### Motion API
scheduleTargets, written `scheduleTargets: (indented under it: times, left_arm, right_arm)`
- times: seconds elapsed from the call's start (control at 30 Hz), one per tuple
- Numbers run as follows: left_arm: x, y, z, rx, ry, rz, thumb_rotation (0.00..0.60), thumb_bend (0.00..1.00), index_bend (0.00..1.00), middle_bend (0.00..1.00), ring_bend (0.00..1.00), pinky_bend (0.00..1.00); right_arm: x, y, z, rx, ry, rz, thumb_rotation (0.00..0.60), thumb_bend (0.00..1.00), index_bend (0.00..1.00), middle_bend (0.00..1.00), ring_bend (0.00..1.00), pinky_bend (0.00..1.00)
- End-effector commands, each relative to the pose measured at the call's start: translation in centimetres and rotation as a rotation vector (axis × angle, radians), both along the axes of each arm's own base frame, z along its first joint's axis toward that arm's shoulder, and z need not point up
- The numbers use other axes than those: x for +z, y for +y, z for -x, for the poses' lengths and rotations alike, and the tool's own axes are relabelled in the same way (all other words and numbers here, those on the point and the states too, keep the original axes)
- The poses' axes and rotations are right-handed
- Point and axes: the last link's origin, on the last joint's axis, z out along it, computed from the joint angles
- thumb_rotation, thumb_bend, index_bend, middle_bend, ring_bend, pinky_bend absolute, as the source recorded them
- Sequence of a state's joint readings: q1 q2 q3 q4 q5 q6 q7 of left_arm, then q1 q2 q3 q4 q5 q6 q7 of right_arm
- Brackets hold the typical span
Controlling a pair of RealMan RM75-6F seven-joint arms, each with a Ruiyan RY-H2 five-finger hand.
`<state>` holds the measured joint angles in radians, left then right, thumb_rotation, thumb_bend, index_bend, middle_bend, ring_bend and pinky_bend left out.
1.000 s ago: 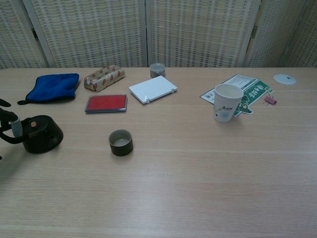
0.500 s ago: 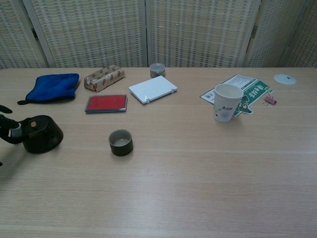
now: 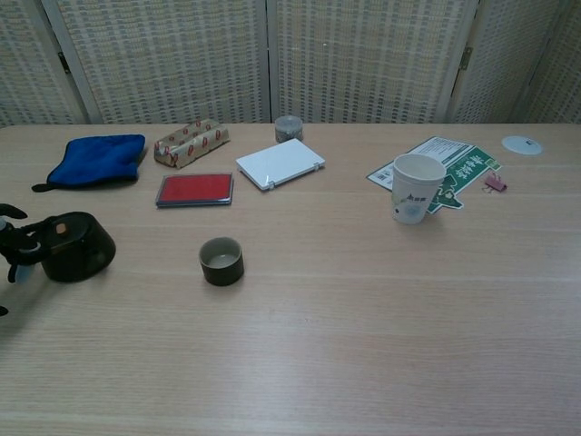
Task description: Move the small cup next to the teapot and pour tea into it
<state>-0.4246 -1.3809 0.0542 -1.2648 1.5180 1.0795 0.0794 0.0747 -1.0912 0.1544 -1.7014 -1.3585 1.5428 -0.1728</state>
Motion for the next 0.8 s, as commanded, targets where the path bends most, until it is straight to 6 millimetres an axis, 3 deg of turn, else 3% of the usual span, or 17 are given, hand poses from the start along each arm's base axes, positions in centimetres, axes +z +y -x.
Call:
scheduleTargets:
  times: [0.03, 0.67, 0.8]
  left_arm:
    - [-0.08, 0.03, -0.02, 0.001, -0.002, 0.0, 0.6, 0.2, 0.58, 0.54, 0.45, 0.01]
    - [-0.81, -0.03, 0.29, 0.041, -0.012, 0.037, 0.6, 0.2, 0.73, 0.71, 0.58, 0.0]
    - [-0.76, 0.19, 0.11, 0.057, -0.054, 0.04, 0.585, 0.16, 0.78, 0.77, 0.63, 0.0]
  right_arm:
    - [-0.02, 0.02, 0.02, -0.001, -0.003, -0.001, 0.6, 0.2, 0.3, 0.29, 0.18, 0.31]
    - [-0.06, 0.13, 0.21, -0.01, -0.009, 0.008, 0.6, 0.2, 0.3, 0.29, 0.18, 0.3]
    - [0.03, 0.18, 0.25, -0.012, -0.011, 0.015, 0.6, 0.2, 0.31, 0.29, 0.18, 0.29]
